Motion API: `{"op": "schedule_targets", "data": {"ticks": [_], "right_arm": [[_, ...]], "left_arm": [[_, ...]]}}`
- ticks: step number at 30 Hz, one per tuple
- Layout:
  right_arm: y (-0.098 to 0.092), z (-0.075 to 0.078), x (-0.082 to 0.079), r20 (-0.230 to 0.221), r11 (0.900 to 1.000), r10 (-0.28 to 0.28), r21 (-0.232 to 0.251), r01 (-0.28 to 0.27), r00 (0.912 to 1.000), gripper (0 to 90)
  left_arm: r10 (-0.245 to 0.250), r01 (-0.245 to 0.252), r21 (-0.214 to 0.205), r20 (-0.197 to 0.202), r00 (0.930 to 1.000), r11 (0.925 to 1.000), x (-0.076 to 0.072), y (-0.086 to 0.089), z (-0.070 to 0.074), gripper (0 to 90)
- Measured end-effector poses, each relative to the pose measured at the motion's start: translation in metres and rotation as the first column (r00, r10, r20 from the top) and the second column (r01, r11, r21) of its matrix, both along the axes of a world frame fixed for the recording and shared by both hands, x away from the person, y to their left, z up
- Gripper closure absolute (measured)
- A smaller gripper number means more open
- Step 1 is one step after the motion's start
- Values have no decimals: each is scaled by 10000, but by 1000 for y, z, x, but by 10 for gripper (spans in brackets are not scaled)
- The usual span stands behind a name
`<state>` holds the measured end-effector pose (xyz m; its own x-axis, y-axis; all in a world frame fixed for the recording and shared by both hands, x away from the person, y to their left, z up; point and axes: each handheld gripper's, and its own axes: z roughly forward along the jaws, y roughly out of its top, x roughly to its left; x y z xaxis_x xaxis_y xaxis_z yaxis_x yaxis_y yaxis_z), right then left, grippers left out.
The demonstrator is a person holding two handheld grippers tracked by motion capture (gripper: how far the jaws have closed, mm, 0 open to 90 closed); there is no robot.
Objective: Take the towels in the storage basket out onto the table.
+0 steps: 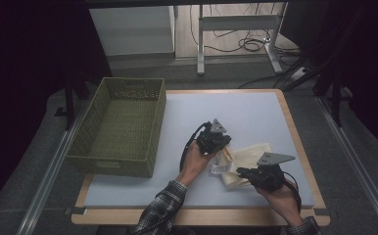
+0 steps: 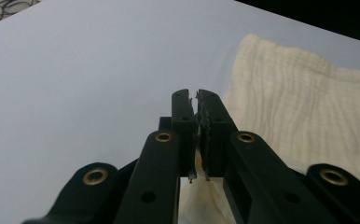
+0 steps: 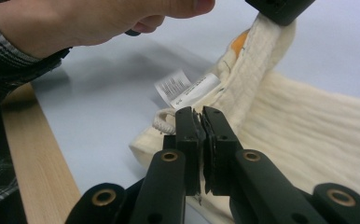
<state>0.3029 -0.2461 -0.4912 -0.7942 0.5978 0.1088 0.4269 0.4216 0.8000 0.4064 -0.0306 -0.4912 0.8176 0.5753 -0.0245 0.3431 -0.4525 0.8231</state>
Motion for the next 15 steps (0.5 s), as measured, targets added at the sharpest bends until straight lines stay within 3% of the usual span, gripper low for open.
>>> {"op": "schedule_targets", "data": {"ticks": [15], "right_arm": [[-48, 0, -2, -112, 9942, -1059, 196, 1061, 9943, 859]], "left_arm": [[-643, 638, 276, 177, 9978, 9976, 13, -51, 4, 857]]}}
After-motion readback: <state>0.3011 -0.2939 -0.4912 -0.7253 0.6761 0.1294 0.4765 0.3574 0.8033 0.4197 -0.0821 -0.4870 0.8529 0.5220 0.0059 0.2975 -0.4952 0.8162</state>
